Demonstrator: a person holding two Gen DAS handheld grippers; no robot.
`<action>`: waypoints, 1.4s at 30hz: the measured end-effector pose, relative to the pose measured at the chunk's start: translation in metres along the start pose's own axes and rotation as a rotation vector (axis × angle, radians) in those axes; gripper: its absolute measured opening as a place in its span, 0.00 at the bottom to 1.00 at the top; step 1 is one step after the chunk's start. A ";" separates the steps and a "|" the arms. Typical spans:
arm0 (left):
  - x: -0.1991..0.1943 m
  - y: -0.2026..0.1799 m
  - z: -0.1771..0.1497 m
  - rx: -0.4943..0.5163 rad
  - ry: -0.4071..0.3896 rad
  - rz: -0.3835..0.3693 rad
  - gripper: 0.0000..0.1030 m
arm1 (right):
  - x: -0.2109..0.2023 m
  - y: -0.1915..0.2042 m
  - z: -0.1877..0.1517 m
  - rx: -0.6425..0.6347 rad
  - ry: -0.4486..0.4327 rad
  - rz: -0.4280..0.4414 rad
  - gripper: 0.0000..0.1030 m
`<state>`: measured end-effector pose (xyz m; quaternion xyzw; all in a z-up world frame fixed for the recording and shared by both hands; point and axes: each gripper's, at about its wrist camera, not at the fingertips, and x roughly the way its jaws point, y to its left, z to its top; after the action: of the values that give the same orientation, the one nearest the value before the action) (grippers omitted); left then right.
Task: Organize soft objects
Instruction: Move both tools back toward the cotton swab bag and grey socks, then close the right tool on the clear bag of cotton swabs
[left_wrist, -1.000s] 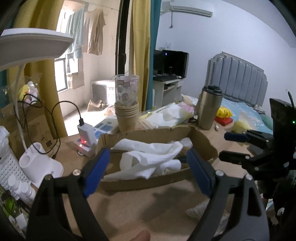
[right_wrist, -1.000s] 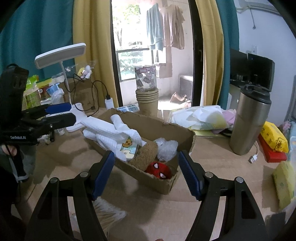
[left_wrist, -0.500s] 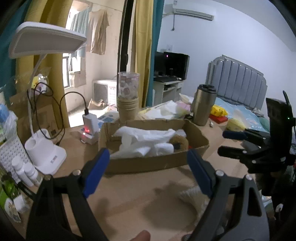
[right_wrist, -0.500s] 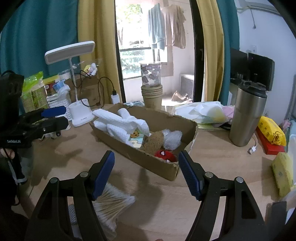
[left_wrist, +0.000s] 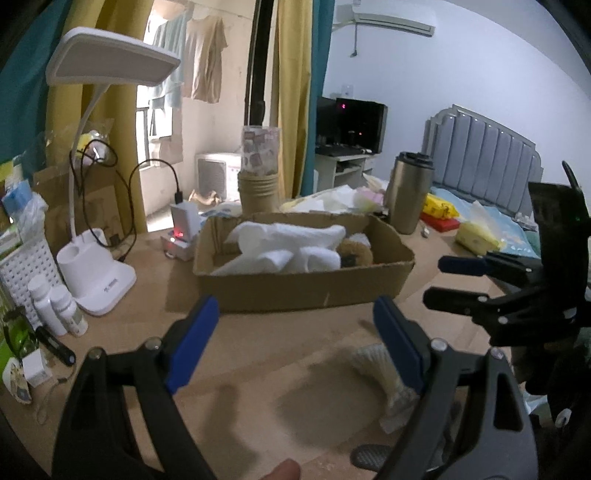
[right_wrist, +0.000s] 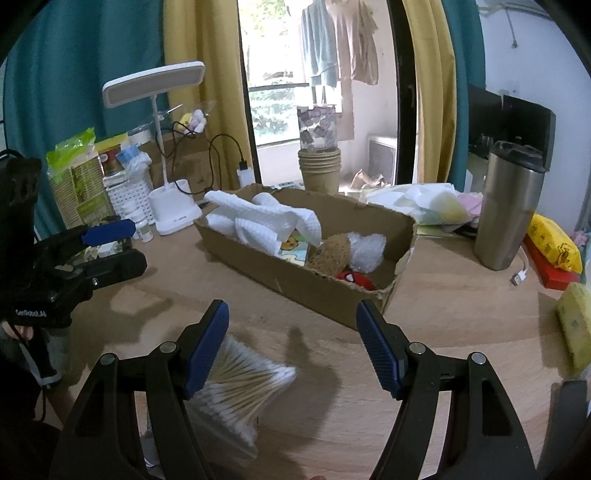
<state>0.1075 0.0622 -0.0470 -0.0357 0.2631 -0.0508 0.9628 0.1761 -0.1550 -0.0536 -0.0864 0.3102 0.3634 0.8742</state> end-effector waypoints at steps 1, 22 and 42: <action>0.000 -0.001 -0.001 0.005 0.002 0.001 0.84 | 0.001 0.001 -0.001 0.000 0.003 0.003 0.72; -0.008 0.005 -0.033 -0.028 0.040 0.001 0.84 | 0.034 0.028 -0.025 -0.025 0.151 0.038 0.73; -0.011 -0.001 -0.045 -0.069 0.071 -0.033 0.84 | 0.049 0.032 -0.039 -0.087 0.229 0.015 0.72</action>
<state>0.0751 0.0608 -0.0795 -0.0714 0.2982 -0.0586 0.9500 0.1625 -0.1182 -0.1115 -0.1628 0.3927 0.3707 0.8258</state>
